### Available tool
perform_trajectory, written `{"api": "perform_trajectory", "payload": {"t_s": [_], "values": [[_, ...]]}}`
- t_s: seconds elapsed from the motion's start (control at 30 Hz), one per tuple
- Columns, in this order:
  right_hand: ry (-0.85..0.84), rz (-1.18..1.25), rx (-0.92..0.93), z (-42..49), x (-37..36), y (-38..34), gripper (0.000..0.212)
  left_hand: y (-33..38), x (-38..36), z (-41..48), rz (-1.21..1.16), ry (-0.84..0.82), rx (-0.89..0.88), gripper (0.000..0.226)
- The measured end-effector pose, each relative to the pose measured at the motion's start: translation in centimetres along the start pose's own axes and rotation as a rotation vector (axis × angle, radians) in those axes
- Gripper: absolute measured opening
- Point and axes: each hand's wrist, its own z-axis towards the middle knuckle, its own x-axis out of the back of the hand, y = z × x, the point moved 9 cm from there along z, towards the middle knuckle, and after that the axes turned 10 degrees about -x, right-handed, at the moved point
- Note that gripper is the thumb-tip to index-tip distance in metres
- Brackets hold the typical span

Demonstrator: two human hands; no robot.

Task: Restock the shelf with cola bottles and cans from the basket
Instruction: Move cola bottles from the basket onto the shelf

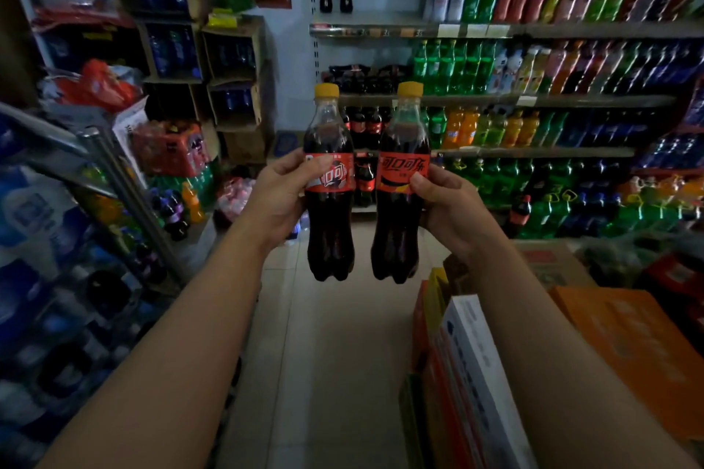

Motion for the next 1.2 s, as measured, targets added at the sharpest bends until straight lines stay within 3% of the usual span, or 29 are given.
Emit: {"api": "perform_trajectory", "payload": {"t_s": [0.27, 0.47, 0.87, 1.07, 1.2], "values": [[-0.029, 0.002, -0.012, 14.0, 2.1, -3.0, 0.036, -3.9, 1.0, 13.7, -0.002, 0.035, 0.017, 0.011], [-0.022, 0.000, -0.003, 26.6, 4.1, -5.0, 0.043, -7.8, 2.9, 26.3, -0.010, 0.017, 0.031, 0.022], [0.065, 0.010, 0.050, 52.7, 9.3, -12.9, 0.052, -13.2, 3.1, 55.3, -0.065, -0.066, 0.005, 0.022], [0.044, 0.013, 0.081, 63.3, 12.7, -16.9, 0.046, -15.6, 2.0, 66.5, -0.045, -0.074, -0.018, 0.019], [-0.004, -0.003, 0.106, 70.7, 14.7, -18.9, 0.042, -17.8, 1.8, 73.4, -0.023, -0.064, -0.026, 0.029]]}}
